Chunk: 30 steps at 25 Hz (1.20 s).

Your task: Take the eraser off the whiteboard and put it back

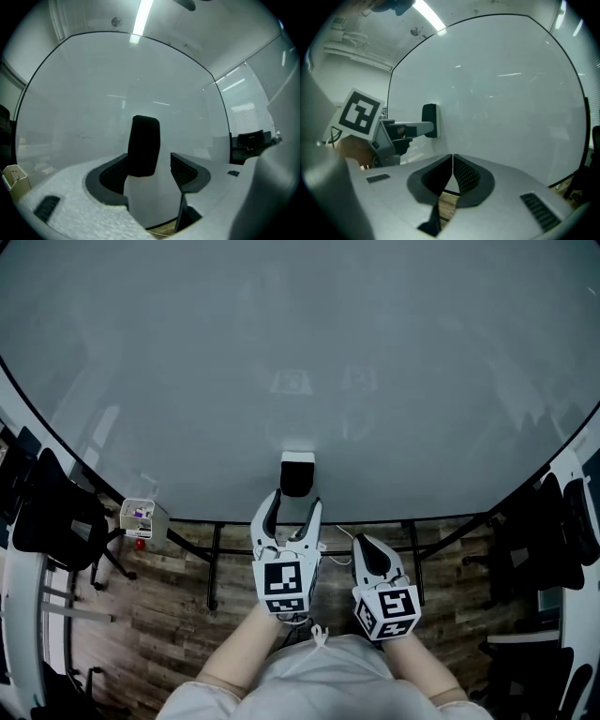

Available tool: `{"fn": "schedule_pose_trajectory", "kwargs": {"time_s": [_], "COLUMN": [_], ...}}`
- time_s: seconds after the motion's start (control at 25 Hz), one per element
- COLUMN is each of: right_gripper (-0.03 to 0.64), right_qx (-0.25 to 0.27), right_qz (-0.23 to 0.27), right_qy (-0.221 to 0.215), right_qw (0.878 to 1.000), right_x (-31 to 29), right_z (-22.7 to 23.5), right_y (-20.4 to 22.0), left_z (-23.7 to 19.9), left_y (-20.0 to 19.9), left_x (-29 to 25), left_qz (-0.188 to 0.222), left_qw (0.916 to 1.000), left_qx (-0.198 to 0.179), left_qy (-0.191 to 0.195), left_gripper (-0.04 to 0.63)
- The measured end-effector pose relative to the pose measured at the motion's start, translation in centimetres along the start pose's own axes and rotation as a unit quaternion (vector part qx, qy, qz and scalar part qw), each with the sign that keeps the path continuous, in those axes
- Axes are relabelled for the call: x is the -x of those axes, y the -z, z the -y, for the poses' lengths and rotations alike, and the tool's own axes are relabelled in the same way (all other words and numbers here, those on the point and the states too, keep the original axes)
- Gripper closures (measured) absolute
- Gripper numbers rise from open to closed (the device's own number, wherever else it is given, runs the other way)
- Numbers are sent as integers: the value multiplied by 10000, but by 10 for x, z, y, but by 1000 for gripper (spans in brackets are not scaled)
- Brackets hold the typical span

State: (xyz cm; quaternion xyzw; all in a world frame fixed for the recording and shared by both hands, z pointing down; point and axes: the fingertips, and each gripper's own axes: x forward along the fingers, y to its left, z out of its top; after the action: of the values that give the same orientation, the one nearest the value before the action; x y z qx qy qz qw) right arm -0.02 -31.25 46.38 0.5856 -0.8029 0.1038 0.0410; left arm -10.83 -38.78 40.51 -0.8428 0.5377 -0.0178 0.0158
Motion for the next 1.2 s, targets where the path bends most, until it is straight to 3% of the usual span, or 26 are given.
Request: {"fn": "schedule_pose_trajectory", "kwargs": {"time_s": [0.32, 0.52, 0.72, 1.2], "right_gripper": [589, 589, 589, 591], "right_qx": [168, 199, 384, 351], "right_qz": [-67, -33, 166, 173], "right_qy": [-32, -67, -107, -289], "right_qw": [9998, 9998, 9991, 9988], "right_x": [14, 24, 39, 61], "right_z": [-4, -8, -15, -16], "right_y": [9, 12, 9, 14], "left_z": [20, 33, 48, 80], "left_y": [33, 46, 54, 60], "left_x": [39, 57, 74, 98], "left_qz": [-301, -333, -413, -595], "left_qw": [9994, 9990, 9983, 9958], "left_qx": [-2, 88, 81, 122], "left_qy": [168, 285, 391, 689], "left_gripper": [338, 516, 576, 578]}}
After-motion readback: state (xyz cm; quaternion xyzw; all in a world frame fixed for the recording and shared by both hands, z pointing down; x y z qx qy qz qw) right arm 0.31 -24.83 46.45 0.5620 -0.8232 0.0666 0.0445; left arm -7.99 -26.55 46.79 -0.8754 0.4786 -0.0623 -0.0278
